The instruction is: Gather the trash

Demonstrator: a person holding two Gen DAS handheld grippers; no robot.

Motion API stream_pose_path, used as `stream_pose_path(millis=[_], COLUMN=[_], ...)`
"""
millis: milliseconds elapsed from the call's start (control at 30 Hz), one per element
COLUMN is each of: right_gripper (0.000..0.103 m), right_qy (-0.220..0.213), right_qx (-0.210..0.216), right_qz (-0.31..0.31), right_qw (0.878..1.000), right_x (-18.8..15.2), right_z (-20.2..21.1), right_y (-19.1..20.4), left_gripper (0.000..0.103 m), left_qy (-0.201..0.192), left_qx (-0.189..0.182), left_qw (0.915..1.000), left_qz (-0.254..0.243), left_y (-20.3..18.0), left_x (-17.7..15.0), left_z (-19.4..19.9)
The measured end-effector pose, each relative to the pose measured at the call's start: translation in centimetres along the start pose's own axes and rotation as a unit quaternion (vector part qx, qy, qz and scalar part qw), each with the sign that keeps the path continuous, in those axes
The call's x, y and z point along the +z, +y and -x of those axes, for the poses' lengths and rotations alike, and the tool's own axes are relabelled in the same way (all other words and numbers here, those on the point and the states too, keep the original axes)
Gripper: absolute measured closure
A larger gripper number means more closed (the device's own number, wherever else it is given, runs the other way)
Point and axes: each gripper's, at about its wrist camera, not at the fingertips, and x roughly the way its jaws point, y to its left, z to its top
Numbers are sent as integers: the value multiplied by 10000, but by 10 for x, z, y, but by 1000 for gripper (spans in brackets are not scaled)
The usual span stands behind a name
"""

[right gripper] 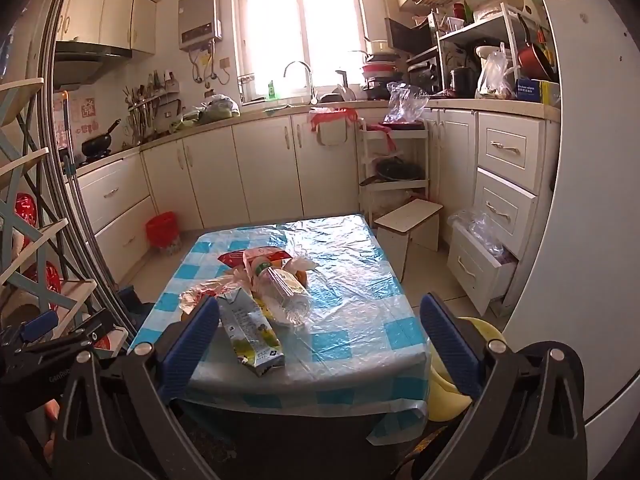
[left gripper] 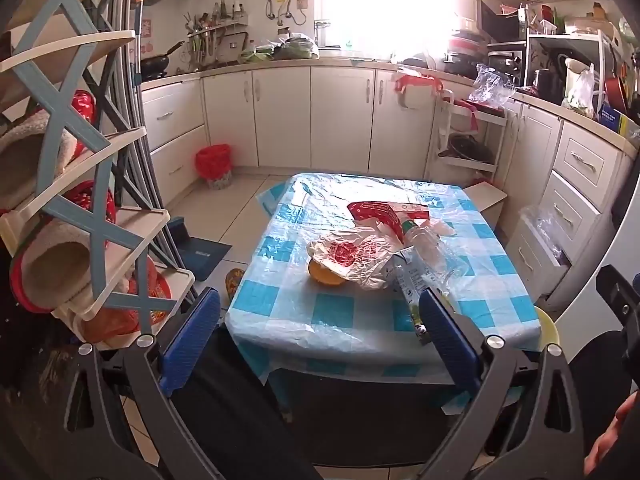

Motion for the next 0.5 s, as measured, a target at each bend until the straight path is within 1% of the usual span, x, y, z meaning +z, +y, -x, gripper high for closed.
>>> stream_pose_path(millis=[67,133,300,500], right_gripper=[7,7,7,7], right_qy=[39,-67,-45,-53], right_qx=[6,86,150,178], right_qz=[30,-55,-62,-31], right_qw=[10000,9999,9999,9998], right_x=[14,-14,-13,-19], right_z=[-11,-14,-16,-17], right_y=[-2,-13,-12,-8], left_gripper=[8,8,8,8], left_qy=[11,17,23,22], left_qx=[25,39,61,68], left_qw=[10000,10000,9999,9999], left_qz=[-24,-56,-117,-119], left_y=[-1,-2,-5,-5], left_x=[-1,-1,-1,-1], left_z=[1,2,3,4])
